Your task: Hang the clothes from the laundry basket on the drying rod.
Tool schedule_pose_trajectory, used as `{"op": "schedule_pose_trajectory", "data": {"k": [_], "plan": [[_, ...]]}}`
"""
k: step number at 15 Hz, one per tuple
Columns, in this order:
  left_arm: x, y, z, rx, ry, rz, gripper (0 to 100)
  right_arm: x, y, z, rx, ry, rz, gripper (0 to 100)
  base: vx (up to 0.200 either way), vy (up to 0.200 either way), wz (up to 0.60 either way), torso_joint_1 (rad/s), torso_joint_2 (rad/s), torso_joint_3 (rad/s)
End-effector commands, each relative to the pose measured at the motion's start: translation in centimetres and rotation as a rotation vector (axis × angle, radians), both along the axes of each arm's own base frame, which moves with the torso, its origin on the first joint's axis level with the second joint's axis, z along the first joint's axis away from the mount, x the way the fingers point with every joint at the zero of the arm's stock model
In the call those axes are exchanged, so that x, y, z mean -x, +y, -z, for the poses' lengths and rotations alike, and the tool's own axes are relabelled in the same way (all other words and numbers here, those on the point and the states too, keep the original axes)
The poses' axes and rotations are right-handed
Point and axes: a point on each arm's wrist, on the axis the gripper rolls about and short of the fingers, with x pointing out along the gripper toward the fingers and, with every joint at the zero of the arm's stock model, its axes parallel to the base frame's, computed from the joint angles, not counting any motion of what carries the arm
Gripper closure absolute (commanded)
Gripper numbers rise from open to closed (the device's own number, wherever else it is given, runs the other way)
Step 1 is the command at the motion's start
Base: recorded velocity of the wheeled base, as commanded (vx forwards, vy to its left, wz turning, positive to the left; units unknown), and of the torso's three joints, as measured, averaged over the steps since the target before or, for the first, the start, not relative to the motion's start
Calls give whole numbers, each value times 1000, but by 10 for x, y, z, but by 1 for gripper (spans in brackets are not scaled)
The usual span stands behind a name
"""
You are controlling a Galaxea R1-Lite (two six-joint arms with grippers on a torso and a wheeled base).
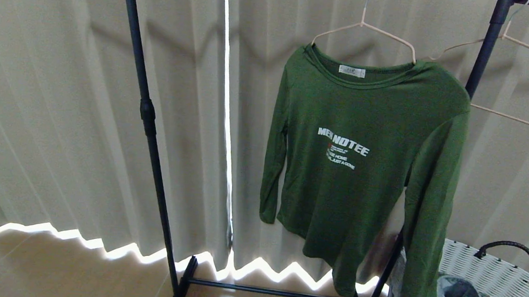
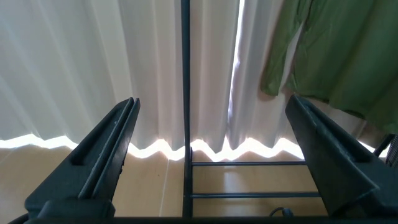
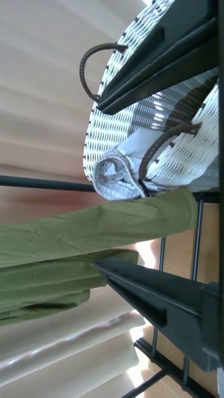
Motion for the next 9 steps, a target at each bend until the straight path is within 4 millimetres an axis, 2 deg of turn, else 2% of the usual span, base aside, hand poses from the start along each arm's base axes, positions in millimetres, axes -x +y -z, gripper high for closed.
{"op": "schedule_pose_trajectory", "data": {"k": [1, 9], "plan": [[0, 0, 0, 0, 0, 0, 0, 0, 0, 0, 1, -1, -3, 0, 0, 0, 0, 0, 0, 0], [0, 0, 0, -4, -1, 1, 0, 0, 0, 0, 3, -1, -4, 0, 0, 0, 0, 0, 0, 0]]}}
